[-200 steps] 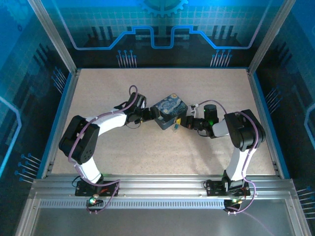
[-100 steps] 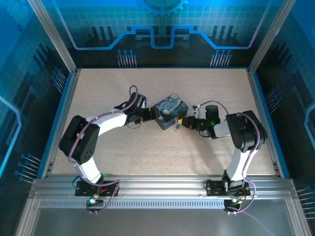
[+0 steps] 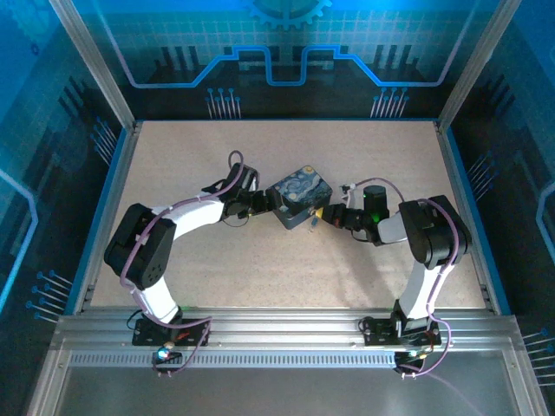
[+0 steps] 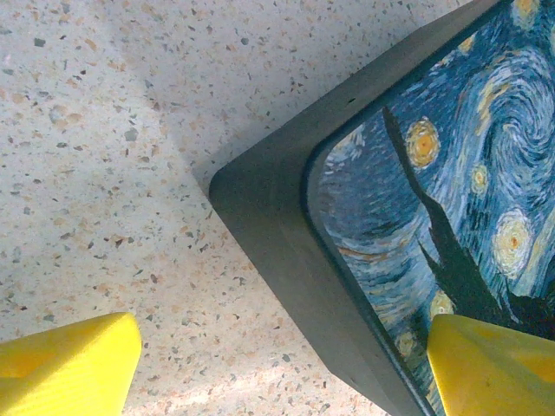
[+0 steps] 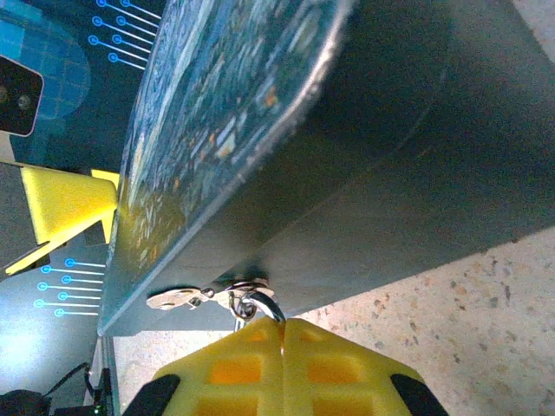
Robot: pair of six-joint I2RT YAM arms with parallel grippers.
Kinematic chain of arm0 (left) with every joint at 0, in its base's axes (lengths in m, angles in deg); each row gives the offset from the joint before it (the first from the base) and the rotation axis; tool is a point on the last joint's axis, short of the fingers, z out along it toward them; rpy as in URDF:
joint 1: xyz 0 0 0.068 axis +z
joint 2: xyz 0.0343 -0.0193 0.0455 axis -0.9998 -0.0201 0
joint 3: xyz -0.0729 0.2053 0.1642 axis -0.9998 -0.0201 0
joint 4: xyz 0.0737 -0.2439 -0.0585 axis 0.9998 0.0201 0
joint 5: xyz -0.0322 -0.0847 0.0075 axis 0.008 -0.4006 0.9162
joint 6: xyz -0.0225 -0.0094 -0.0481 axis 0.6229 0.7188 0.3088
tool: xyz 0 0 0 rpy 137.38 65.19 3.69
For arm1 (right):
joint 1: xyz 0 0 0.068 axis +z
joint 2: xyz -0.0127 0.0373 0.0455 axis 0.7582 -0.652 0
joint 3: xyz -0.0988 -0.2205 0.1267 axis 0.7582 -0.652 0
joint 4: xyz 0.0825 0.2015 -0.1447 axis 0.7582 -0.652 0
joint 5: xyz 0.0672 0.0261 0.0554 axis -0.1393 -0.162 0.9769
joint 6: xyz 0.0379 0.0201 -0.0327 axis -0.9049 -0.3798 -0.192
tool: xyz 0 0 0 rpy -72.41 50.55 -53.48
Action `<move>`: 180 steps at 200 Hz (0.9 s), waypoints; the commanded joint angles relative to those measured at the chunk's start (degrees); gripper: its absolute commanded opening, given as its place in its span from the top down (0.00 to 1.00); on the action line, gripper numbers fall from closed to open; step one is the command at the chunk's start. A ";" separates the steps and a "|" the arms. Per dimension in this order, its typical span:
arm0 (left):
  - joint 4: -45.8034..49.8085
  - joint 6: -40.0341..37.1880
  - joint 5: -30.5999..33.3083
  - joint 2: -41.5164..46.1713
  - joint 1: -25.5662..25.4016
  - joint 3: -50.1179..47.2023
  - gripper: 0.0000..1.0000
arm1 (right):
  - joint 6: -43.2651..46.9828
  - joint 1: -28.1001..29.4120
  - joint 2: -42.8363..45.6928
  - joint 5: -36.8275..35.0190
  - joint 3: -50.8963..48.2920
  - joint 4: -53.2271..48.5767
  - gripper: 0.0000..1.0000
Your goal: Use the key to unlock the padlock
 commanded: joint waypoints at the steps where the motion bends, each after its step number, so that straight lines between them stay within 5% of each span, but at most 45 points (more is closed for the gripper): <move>1: 4.51 0.04 1.12 0.12 -0.93 -0.89 0.13 | -3.90 -0.55 1.30 -2.87 -1.53 3.18 1.00; 70: 4.27 0.98 1.45 0.06 -1.46 -1.87 0.13 | -12.63 0.97 0.64 -8.61 -3.87 11.06 1.00; 180: 4.16 1.18 2.26 0.39 -1.46 -3.58 0.12 | -14.84 1.95 2.21 -13.46 -3.30 10.23 1.00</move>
